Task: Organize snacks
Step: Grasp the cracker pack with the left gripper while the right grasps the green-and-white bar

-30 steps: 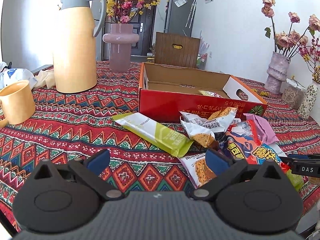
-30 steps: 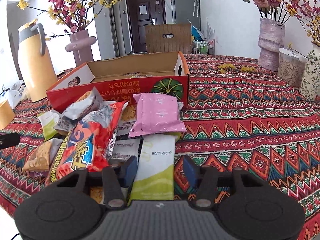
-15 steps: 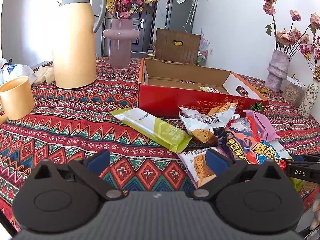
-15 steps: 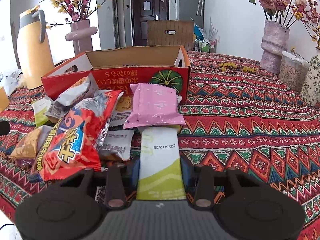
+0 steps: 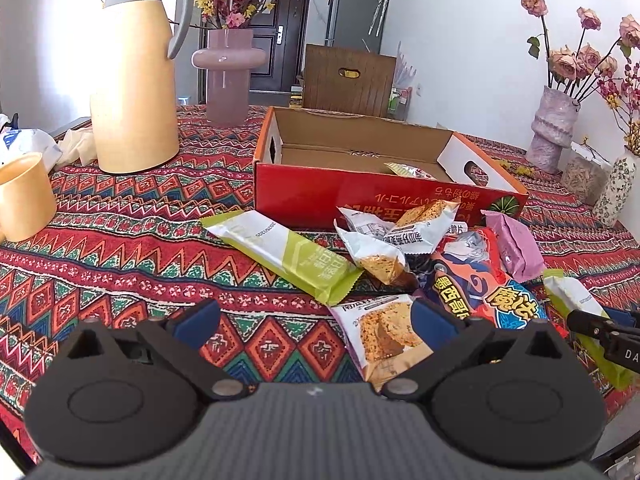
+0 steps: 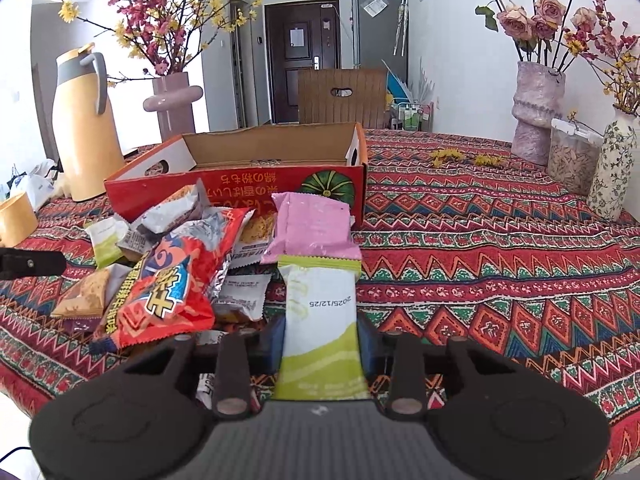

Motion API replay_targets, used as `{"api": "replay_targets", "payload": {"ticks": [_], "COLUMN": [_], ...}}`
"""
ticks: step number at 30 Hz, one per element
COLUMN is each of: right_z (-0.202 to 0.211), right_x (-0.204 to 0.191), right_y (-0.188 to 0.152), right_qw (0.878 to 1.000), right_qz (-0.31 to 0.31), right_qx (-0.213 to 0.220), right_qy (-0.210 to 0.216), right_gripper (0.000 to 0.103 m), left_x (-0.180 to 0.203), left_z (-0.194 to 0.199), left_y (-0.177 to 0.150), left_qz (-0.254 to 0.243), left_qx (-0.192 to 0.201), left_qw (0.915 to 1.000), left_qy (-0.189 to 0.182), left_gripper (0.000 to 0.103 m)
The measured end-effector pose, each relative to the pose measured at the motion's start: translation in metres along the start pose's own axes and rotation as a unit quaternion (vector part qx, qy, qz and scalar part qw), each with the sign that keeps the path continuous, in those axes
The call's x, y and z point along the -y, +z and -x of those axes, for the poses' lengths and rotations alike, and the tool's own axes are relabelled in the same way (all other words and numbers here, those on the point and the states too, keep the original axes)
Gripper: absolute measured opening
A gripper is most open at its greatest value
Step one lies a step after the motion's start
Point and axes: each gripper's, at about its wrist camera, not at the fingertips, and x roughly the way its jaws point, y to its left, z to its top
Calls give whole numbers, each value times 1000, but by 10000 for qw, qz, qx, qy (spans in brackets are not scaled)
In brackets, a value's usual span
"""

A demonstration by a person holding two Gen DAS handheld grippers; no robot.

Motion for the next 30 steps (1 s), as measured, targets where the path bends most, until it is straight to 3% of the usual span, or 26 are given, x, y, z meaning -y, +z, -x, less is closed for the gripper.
{"api": "replay_targets", "payload": {"ticks": [11,21,25,30], "right_z": [12,7,5,4], "right_x": [19,22,23,23], "right_y": [-1,-5,-6,-7], "right_qw": [9994,9993,9992,9991], "right_qz": [-237,-296,-328,-348], "right_qx": [247,231,216,207], "right_qy": [-38,82,103,116], "right_gripper": [35,35,35,35], "left_x": [32,40,37,32], "left_z": [-22,-41,-40,-37], "left_y": [6,5,5,6], "left_qz": [-149,-35,55,147], "left_qx": [-332,-786,-782,-764], "left_qw": [9993,9969,9969,9969], "left_qy": [49,-10,-60,-85], "left_gripper": [98,61,50,46]}}
